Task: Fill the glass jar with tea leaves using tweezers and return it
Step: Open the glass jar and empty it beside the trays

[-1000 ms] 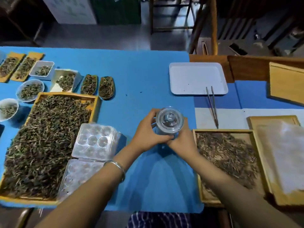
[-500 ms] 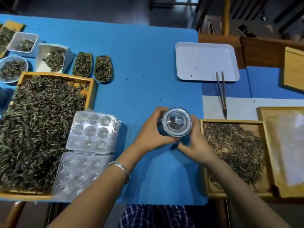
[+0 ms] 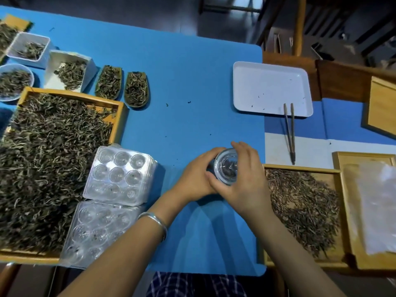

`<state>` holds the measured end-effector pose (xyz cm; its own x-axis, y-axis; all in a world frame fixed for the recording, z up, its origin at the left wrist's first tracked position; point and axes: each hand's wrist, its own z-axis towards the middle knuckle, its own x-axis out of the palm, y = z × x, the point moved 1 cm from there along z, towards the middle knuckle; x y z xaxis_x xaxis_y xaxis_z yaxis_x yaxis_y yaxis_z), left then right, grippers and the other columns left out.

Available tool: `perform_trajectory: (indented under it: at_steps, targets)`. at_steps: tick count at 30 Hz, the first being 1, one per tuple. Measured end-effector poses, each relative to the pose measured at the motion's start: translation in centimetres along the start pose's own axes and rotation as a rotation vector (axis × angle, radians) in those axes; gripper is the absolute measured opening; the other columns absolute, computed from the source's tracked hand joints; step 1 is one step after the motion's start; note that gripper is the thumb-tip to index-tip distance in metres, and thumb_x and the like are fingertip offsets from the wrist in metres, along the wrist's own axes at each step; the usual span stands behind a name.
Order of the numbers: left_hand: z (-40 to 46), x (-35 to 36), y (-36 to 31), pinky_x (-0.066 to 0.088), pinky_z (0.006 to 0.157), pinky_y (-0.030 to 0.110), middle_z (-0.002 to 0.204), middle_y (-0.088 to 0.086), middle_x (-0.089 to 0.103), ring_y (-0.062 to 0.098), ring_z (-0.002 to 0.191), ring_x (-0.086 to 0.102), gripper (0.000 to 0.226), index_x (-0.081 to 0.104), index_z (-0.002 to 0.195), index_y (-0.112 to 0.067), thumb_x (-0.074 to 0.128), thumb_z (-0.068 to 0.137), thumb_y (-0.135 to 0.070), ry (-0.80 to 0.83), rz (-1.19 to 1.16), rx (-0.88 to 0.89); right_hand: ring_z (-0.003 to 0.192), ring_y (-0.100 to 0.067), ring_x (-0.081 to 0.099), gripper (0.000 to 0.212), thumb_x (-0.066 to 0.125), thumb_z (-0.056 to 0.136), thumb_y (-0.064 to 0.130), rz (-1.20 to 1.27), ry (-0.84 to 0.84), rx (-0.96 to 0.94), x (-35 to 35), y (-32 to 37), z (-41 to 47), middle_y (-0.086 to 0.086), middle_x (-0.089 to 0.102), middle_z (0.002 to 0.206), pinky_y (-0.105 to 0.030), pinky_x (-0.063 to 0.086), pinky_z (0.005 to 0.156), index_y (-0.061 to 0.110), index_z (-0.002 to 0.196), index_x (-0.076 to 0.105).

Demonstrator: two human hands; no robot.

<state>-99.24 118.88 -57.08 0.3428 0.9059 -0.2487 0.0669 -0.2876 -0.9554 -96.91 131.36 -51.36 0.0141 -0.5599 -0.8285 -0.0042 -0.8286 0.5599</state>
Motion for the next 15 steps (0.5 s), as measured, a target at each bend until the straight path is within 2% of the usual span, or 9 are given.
perform_trajectory:
  at_steps: [3,5,7,10,12,15]
  targets:
    - [0.04,-0.01,0.2,0.051,0.092,0.032,0.116,-0.021,0.064,0.005,0.107,0.062,0.062,0.053,0.123,-0.039,0.076,0.068,-0.026,-0.001,0.007,0.009,0.113,-0.025,0.055,0.073,0.076,0.072,0.043,-0.042,-0.092,-0.014,0.51,-0.32,-0.11,-0.01,0.055,0.122,-0.032,0.045,0.093,0.008,0.131,0.05]
    - [0.11,-0.07,0.45,0.052,0.09,0.029,0.115,-0.021,0.064,0.005,0.106,0.063,0.062,0.054,0.123,-0.039,0.077,0.068,-0.024,0.004,0.001,0.019,0.103,-0.027,0.061,0.069,0.075,0.072,0.042,-0.11,-0.14,-0.049,0.68,-0.28,-0.09,-0.011,0.059,0.114,-0.035,0.05,0.085,0.005,0.126,0.054]
    - [0.19,-0.07,0.59,0.053,0.089,0.033,0.113,-0.018,0.066,0.006,0.104,0.064,0.062,0.055,0.123,-0.036,0.079,0.067,-0.023,0.003,-0.005,0.018,0.092,-0.03,0.065,0.065,0.072,0.072,0.042,-0.173,-0.177,-0.108,0.53,-0.38,0.14,-0.014,0.063,0.107,-0.037,0.053,0.078,0.001,0.12,0.058]
    - [0.18,0.02,0.63,0.054,0.087,0.034,0.11,-0.02,0.066,0.004,0.1,0.065,0.064,0.055,0.122,-0.039,0.08,0.065,-0.026,-0.008,0.006,0.01,0.082,-0.032,0.065,0.062,0.064,0.073,0.045,-0.216,-0.154,-0.184,0.01,-0.68,0.62,-0.015,0.064,0.099,-0.037,0.054,0.069,-0.003,0.113,0.06]
    - [0.15,0.06,0.62,0.054,0.086,0.034,0.109,-0.021,0.067,0.004,0.098,0.065,0.063,0.054,0.121,-0.042,0.079,0.064,-0.028,-0.012,0.008,0.007,0.078,-0.033,0.065,0.062,0.069,0.071,0.042,-0.223,-0.124,-0.196,-0.12,-0.77,0.76,-0.016,0.064,0.098,-0.037,0.054,0.064,-0.003,0.112,0.06]
    - [0.15,0.12,0.61,0.054,0.086,0.037,0.108,-0.019,0.067,0.006,0.097,0.065,0.062,0.054,0.121,-0.041,0.076,0.064,-0.031,-0.005,0.02,-0.001,0.079,-0.031,0.063,0.059,0.07,0.069,0.039,-0.209,-0.125,-0.168,-0.06,-0.61,0.87,-0.014,0.063,0.095,-0.036,0.052,0.065,-0.002,0.11,0.061]
